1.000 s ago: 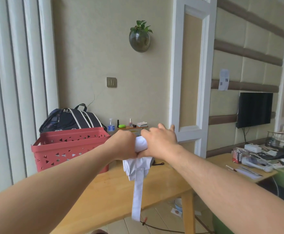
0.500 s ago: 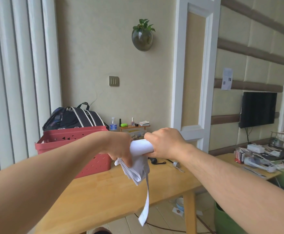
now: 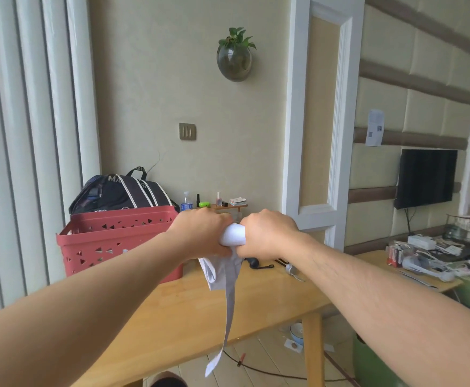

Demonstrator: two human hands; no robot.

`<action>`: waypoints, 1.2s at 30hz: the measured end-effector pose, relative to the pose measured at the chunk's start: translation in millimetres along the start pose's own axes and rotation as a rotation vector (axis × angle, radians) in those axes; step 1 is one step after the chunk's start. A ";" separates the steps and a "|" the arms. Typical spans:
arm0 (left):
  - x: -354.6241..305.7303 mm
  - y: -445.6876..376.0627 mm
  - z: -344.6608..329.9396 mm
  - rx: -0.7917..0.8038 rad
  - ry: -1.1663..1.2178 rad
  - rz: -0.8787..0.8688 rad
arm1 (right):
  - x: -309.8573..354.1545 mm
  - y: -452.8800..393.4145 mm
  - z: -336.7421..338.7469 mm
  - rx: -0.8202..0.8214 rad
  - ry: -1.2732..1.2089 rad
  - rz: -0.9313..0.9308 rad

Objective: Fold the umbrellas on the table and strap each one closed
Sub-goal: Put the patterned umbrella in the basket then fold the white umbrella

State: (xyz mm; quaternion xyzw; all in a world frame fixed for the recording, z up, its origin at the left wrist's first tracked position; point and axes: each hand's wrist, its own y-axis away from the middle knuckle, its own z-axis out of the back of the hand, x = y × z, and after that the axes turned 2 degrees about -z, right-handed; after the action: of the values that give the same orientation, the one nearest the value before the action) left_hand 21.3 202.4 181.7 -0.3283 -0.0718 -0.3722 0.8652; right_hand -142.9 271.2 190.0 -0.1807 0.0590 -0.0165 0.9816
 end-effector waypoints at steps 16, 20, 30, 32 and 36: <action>9.8 5.8 -1.3 -0.062 -0.031 -0.004 | -19.8 3.4 8.5 0.200 -0.282 -0.026; 1.7 3.8 1.1 0.010 0.021 0.057 | -21.4 2.3 9.1 0.038 -0.121 0.058; 0.7 -1.0 6.2 0.093 0.104 0.117 | 1.1 -0.2 1.8 -0.218 0.234 0.086; 1.2 -0.9 7.1 0.120 0.111 0.116 | -6.7 0.1 2.5 -0.237 0.231 0.063; 0.9 -1.8 9.8 0.171 0.117 0.095 | -12.2 -0.7 -3.7 -0.275 0.114 0.062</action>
State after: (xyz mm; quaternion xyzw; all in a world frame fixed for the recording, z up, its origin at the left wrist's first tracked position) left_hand 21.8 207.0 190.6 -0.2341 -0.0370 -0.3420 0.9093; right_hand -155.5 269.9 188.1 -0.3103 0.1221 0.0118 0.9427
